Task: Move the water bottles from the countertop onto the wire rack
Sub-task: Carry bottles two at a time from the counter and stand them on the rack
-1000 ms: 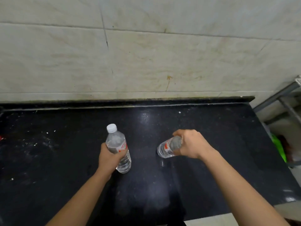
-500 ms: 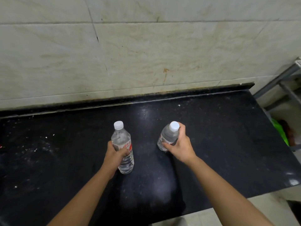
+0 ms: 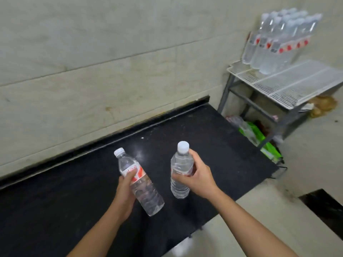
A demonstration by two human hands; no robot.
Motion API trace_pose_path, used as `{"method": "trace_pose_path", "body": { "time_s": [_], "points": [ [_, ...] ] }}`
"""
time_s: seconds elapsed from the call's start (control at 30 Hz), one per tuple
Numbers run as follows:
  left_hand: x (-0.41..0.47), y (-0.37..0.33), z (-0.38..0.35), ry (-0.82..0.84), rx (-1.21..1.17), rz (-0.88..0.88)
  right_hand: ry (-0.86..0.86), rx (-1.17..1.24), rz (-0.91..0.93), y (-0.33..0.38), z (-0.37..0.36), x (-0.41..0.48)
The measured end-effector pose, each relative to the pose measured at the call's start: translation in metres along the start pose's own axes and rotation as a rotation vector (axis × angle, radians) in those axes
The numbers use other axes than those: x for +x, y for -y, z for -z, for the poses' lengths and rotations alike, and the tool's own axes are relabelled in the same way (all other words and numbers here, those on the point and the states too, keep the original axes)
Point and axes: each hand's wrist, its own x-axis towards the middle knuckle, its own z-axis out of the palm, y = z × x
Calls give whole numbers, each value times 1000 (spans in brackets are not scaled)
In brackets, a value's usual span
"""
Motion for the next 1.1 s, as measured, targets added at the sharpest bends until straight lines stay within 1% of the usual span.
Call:
{"method": "trace_pose_path", "body": {
  "time_s": [0.13, 0.2, 0.3, 0.37, 0.43, 0.53, 0.63, 0.77, 0.83, 0.9, 0.97, 1.1],
  "points": [
    [-19, 11, -125, -9, -7, -148, -77, 29, 40, -19, 111, -33],
    [-35, 17, -184, 15, 56, -219, -130, 32, 47, -33, 171, -50],
    [-63, 25, -275, 109, 195, -304, -258, -11, -1, -55, 268, -76],
    [-79, 26, -328, 173, 265, -372, -360, -96, -22, -64, 325, -84],
    [-93, 23, -377, 237, 315, -446, -457, -182, 2, -67, 371, -86],
    [-103, 14, -440, 329, 348, -528, -562, -234, 51, -63, 425, -79],
    [-100, 1, -495, 413, 322, -589, -593, -241, 71, -55, 466, -60],
    [-71, -15, -564, 458, 242, -658, -665, -316, 100, -44, 516, -17],
    [-48, -27, -598, 442, 198, -689, -693, -366, 119, -35, 541, 12],
    [-7, -43, -639, 403, 142, -731, -702, -409, 123, -26, 575, 63],
    [2, -51, -660, 393, 107, -738, -703, -405, 125, -17, 590, 76],
    [55, -78, -710, 336, 75, -738, -701, -429, 153, -4, 636, 141]
  ]
}}
